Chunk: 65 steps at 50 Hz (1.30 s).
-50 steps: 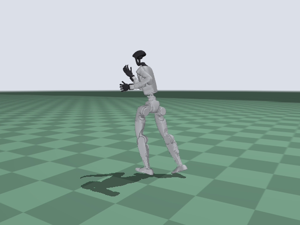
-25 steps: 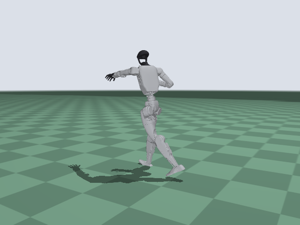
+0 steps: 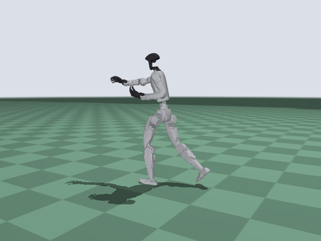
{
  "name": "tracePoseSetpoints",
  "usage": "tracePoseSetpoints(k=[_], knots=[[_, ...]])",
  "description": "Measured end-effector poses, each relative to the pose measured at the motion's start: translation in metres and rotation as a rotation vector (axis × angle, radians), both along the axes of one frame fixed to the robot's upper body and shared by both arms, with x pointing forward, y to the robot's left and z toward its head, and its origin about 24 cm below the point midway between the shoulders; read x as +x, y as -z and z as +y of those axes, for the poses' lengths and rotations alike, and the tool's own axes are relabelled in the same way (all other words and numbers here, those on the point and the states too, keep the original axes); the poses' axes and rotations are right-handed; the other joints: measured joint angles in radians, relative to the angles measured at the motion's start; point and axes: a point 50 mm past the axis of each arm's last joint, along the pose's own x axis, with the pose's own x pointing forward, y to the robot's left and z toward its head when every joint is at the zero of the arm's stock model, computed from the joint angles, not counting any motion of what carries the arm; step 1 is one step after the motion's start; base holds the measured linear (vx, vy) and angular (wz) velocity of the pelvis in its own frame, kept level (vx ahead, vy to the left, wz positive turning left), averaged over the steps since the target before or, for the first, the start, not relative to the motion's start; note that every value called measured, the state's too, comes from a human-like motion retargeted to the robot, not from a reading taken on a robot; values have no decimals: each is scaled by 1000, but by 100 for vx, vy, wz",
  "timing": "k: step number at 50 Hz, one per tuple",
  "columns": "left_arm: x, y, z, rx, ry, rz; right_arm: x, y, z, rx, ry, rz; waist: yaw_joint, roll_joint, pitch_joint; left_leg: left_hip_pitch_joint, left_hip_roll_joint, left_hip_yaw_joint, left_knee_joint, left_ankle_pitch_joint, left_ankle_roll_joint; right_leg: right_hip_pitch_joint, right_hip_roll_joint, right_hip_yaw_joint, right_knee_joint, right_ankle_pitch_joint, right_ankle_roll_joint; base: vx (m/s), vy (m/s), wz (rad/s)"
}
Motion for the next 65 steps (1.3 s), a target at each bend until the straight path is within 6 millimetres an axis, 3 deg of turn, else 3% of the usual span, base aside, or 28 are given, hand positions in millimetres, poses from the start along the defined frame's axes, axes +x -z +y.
tracePoseSetpoints(k=[2, 4, 5, 7, 10, 12, 14, 18, 20, 22, 24, 26, 30, 33, 35, 38, 40, 43, 45, 48, 50, 52, 55, 57, 61, 65], knots=[[15, -19, -19, -72, 47, -70, -22, -34, 11, 421, -306, -264, -59, 2, 69, -26, -58, -58, 207, -156, 84, -105, -54, -47, 337, -99, -20, 104, 10, 197], [30, -43, -44, -260, 126, -77, -53, -37, 40, 881, -747, -452, -115, -18, 106, -22, -91, -76, 296, -242, 98, -257, -90, -32, 586, -194, -48, 101, -1, 117], [35, -56, -57, -360, 180, -68, -71, -28, 52, 1105, -963, -511, -145, -31, 113, -7, -100, -79, 303, -264, 88, -338, -92, -9, 669, -234, -61, 103, -4, 78], [36, -80, -71, -570, 314, -59, -99, 10, 78, 1387, -1272, -459, -243, -35, 86, 63, -100, -96, 219, -255, 68, -482, -55, 28, 683, -279, -75, 105, -5, 74], [30, -102, -68, -595, 361, -203, -137, 73, 99, 1489, -1483, -268, -456, 32, 15, 190, -53, -122, 48, -170, 31, -612, 8, -14, 455, -270, -65, 110, -10, 83], [23, -110, -61, -582, 347, -284, -160, 117, 96, 1519, -1479, -150, -600, 87, -5, 278, -21, -129, -44, -83, 2, -618, 33, -72, 153, -210, -35, 116, -20, 65], [18, -118, -56, -585, 354, -320, -181, 155, 84, 1662, -1394, -80, -722, 105, -2, 375, -27, -142, -116, 3, -6, -595, 29, -121, -174, -143, 5, 120, -28, 32], [9, -126, -48, -451, 359, -400, -231, 213, 34, 1793, -1053, -58, -851, 66, 9, 514, -80, -158, -60, 100, 2, -585, -30, -323, -497, -112, 79, 123, -32, -50], [4, -130, -50, -373, 392, -438, -261, 227, 4, 1810, -874, -99, -860, 38, 15, 483, -106, -150, 167, 108, -1, -576, -53, -372, -483, -53, 48, 115, -29, -107], [0, -133, -50, -289, 399, -481, -281, 227, -15, 1774, -785, -132, -852, 41, 40, 396, -84, -134, 477, 90, -13, -584, -35, -307, -346, -78, -45, 106, -22, -140], [1, -131, -45, -199, 334, -496, -281, 218, -21, 1713, -798, -139, -851, 57, 76, 301, -32, -117, 759, 22, 0, -617, 0, -229, -119, -223, -104, 100, -14, -170], [4, -121, -35, -153, 222, -461, -266, 206, -17, 1655, -878, -135, -865, 62, 95, 199, 14, -102, 962, -48, 36, -629, 32, -173, 45, -326, -112, 95, -8, -177], [4, -100, -17, -140, 33, -384, -243, 183, 13, 1668, -1104, -187, -836, 49, 50, -12, 36, -77, 1022, -124, 120, -564, 90, -36, 38, -321, -45, 88, -3, -212], [-2, -87, -4, -45, -87, -360, -245, 171, 38, 1614, -1221, -194, -738, 1, -14, -59, 23, -23, 725, -107, 150, -484, 84, 126, -70, -213, 24, 82, 11, -278], [-7, -77, 11, 88, -207, -334, -247, 164, 49, 1555, -1278, -184, -672, -23, -50, -27, 18, -5, 404, -32, 142, -431, 75, 235, -140, -134, 61, 80, 23, -316], [-16, -64, 37, 248, -404, -261, -249, 151, 54, 1356, -1304, -152, -573, -6, -66, 77, 54, -123, -93, 141, 69, -359, 101, 372, -177, -78, 81, 77, 37, -357], [-24, -56, 50, 330, -508, -221, -252, 140, 52, 1166, -1284, -146, -517, 11, -68, 111, 85, -314, -256, 191, 18, -324, 105, 408, -150, -106, 77, 67, 50, -353], [-29, -48, 57, 387, -601, -173, -251, 124, 54, 998, -1296, -164, -472, 30, -48, 118, 126, -526, -253, 209, -31, -358, 72, 348, 48, -262, 16, 48, 58, -304], [-24, -46, 55, 401, -603, -168, -246, 117, 55, 940, -1284, -184, -450, 20, -20, 116, 118, -527, -135, 61, -47, -426, 9, 279, 258, -413, -46, 29, 61, -262], [7, -42, 37, 478, -493, -189, -232, 134, 60, 1049, -1200, -161, -418, -18, 69, 60, 49, -384, 208, -249, 7, -520, -90, 227, 535, -620, -152, 13, 55, -244], [31, -49, 20, 562, -428, -253, -225, 156, 62, 1149, -1109, -107, -401, -38, 123, 27, 32, -263, 389, -338, 50, -562, -113, 216, 632, -704, -202, 5, 43, -250], [39, -71, 1, 550, -385, -369, -227, 168, 62, 1186, -1078, -43, -424, -40, 132, 44, 51, -145, 426, -354, 35, -576, -138, 151, 622, -730, -217, 8, 32, -258], [32, -109, -24, 383, -317, -528, -238, 167, 54, 1158, -1134, 41, -529, -1, 88, 108, 96, 8, 332, -308, -7, -574, -158, 5, 503, -681, -192, 12, 19, -247], [27, -120, -41, 306, -254, -571, -244, 164, 47, 1105, -1147, 91, -620, 42, 54, 162, 100, 79, 217, -217, -8, -573, -115, -26, 390, -580, -139, 15, 4, -217], [31, -118, -55, 247, -143, -530, -248, 166, 31, 1046, -1077, 136, -747, 109, -29, 280, 94, 189, -29, 6, -31, -578, 4, -51, 114, -395, 20, 21, -14, -245], [40, -98, -49, 311, -158, -422, -243, 173, 26, 1000, -997, 164, -792, 114, -66, 354, 69, 171, -129, 157, -31, -528, 14, -230, -164, -274, 40, 26, -28, -330]])
